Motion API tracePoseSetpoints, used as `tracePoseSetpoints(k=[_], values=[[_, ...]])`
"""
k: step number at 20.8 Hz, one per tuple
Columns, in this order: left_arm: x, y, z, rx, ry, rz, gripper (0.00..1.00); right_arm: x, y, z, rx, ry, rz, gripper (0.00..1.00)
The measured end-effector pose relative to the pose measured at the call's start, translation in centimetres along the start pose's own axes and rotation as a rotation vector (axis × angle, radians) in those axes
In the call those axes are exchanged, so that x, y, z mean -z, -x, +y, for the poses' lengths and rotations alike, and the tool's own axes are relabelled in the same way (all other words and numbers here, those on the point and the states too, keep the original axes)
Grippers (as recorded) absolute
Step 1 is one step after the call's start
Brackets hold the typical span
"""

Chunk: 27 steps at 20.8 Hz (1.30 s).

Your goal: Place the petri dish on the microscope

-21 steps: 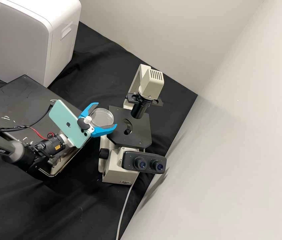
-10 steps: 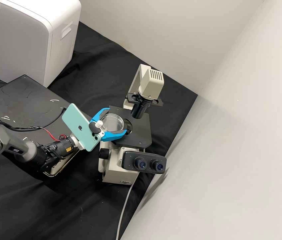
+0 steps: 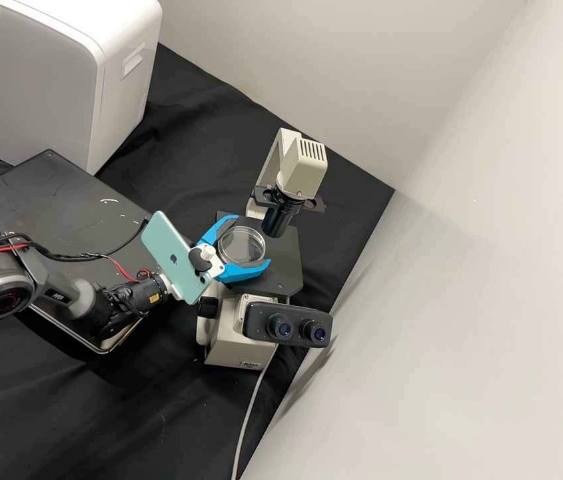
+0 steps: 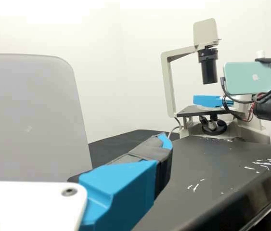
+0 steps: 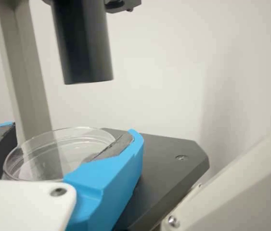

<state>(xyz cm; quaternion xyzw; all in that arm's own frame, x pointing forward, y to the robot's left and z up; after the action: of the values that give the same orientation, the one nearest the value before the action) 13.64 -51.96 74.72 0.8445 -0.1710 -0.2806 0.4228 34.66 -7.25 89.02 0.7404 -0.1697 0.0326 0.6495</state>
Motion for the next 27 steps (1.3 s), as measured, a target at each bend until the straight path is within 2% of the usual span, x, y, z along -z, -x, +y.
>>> tracePoseSetpoints(k=[7, 12, 13, 16, 19, 20, 22, 23, 25, 27], values=[[0.0, 0.0, 0.0, 0.0, 0.002, 0.0, 1.0, -0.6, -1.3, -0.2, -0.031, 0.047, -0.014, 0.0], [0.2, 0.0, 0.02, -0.001, 0.006, 0.009, 1.0, -0.7, -1.6, -0.2, -0.039, 0.055, -0.012, 0.0], [0.1, 0.0, 0.01, 0.0, 0.001, 0.003, 1.0, -0.7, -1.8, -0.3, -0.041, 0.064, -0.011, 0.0], [0.1, 0.0, 0.01, 0.001, -0.007, -0.006, 1.0, -0.8, -2.1, -0.3, -0.057, 0.06, -0.014, 0.0], [0.1, 0.0, 0.01, 0.001, 0.011, -0.004, 1.0, -1.0, -2.3, -0.5, -0.06, 0.084, -0.011, 0.0], [0.2, 0.0, 0.01, 0.001, 0.015, -0.003, 1.0, -1.0, -2.4, -0.4, -0.066, 0.083, -0.013, 0.0], [0.2, 0.0, 0.02, 0.0, 0.015, 0.001, 1.0, -1.1, -2.6, -0.6, -0.065, 0.1, -0.012, 0.0], [0.3, 0.0, 0.03, 0.0, 0.014, 0.005, 1.0, -1.1, -2.7, -0.6, -0.067, 0.101, -0.013, 1.0], [0.3, 0.0, 0.03, 0.0, 0.015, 0.007, 1.0, -1.1, -2.8, -0.5, -0.076, 0.103, -0.015, 1.0], [0.3, 0.0, 0.03, 0.0, 0.015, 0.007, 1.0, -1.1, -2.9, -0.6, -0.08, 0.118, -0.022, 1.0]])
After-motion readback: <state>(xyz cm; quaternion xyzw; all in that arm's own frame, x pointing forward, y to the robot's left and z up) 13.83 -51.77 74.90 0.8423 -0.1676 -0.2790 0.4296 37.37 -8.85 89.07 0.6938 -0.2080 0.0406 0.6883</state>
